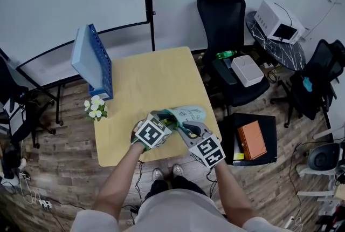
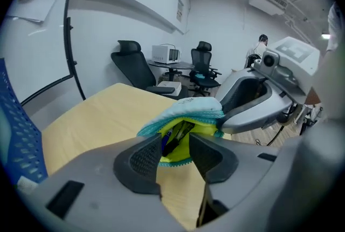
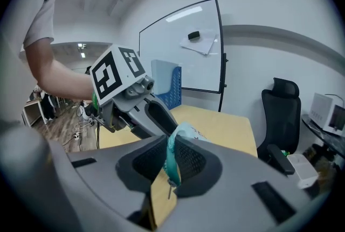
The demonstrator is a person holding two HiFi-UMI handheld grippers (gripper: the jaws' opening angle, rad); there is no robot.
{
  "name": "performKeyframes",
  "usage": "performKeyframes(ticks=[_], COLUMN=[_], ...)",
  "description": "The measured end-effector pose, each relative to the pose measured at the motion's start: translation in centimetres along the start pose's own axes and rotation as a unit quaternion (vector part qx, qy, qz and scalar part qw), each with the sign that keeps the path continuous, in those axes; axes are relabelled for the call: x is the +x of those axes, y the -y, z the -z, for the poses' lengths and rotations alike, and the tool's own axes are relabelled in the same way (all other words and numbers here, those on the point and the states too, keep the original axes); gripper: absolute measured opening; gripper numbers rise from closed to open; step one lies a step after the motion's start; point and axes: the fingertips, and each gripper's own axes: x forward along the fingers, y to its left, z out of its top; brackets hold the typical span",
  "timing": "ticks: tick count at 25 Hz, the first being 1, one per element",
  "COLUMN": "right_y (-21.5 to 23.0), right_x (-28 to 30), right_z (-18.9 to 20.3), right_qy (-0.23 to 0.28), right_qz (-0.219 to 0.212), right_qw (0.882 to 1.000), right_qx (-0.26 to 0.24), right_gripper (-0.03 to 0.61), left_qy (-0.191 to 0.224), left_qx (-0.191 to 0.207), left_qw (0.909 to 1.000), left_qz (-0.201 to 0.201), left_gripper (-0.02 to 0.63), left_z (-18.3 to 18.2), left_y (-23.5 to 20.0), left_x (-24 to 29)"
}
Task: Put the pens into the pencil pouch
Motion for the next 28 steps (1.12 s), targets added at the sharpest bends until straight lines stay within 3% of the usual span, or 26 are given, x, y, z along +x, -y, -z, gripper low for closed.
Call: performKeyframes(ticks=[7, 14, 17, 19, 21, 28], right_y=[-0.8, -2.6, -3.2, -3.6, -3.7, -1.5], right_x=[1.8, 5.0, 5.7, 5.8, 5.6, 3.6], right_z=[1.2, 3.6, 4.1, 4.1, 3.7, -1.2], right_qy=[-0.017, -0.067, -0.081, -0.088, -0.088, -0.026], right_qz=[0.0, -0.011, -0.017, -0.027, -0.032, 0.0], right_qw=[1.0, 0.997, 0.996, 0.995, 0.995, 1.0], right_qx=[0.011, 0.02, 0.026, 0.027, 0.024, 0.014], right_gripper=[0.049, 0.056, 0.077, 0.134, 0.174, 0.179], left_qy=[0.059, 0.088, 0.112, 0.134, 0.154, 0.225], left_qx=[-0.096, -0.156, -0.178, -0.195, -0.206, -0.193], left_qw=[0.9924, 0.9803, 0.9733, 0.9666, 0.9607, 0.9473], left_qz=[-0.049, -0.084, -0.092, -0.097, -0.103, -0.123], left_gripper=[0.164, 0.15, 0.138, 0.132, 0.127, 0.123], left_z=[3.2, 6.0, 6.6, 6.7, 6.6, 3.1], left_y=[-0.9, -1.8, -1.7, -1.7, -1.9, -3.0], left_x=[-3.6, -7.1, -8.5, -9.4, -10.2, -13.4])
